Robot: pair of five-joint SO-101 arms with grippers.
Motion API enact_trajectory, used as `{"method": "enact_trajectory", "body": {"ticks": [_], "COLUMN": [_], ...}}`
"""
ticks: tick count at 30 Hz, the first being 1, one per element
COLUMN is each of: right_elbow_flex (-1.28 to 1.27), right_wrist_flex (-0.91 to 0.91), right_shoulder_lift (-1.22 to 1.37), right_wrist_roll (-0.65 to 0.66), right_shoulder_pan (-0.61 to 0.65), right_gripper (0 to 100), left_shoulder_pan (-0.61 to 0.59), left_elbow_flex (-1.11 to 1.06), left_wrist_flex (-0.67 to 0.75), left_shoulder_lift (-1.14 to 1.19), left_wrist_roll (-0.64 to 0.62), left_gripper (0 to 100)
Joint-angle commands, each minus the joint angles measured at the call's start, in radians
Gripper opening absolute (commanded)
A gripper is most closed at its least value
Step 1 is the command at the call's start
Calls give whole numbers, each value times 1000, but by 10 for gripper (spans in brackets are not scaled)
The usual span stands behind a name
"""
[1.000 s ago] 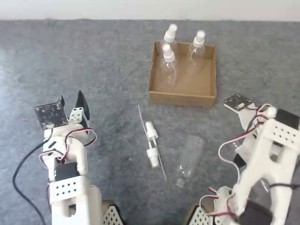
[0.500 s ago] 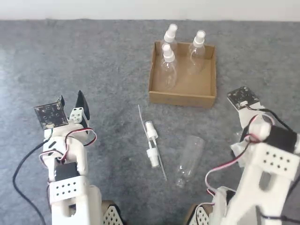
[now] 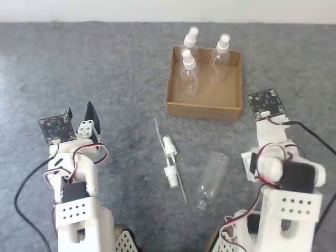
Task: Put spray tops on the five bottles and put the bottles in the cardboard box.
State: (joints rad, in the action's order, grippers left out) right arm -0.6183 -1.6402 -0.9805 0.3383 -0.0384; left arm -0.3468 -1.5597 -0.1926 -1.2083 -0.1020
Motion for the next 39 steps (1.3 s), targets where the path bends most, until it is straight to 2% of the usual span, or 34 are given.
{"method": "enact_trajectory", "body": {"ticks": [1,6,11,23,39], "right_elbow_flex": [55,55,55,54,54], "right_wrist_flex": [18,47,107,217,208], "right_shoulder_lift": [-44,-99,-153,-176,-205], "right_wrist_roll": [-100,-219,-269,-269,-261], "right_shoulder_pan": [70,151,193,211,213], "right_gripper": [67,67,64,62,62], "left_shoulder_pan": [2,3,3,3,3], "left_elbow_flex": [15,15,15,15,15], "left_wrist_flex": [25,25,25,25,25], "left_shoulder_lift": [-9,-9,-9,-9,-8], "left_wrist_roll": [5,2,2,0,0], "left_gripper": [174,174,174,174,174]}}
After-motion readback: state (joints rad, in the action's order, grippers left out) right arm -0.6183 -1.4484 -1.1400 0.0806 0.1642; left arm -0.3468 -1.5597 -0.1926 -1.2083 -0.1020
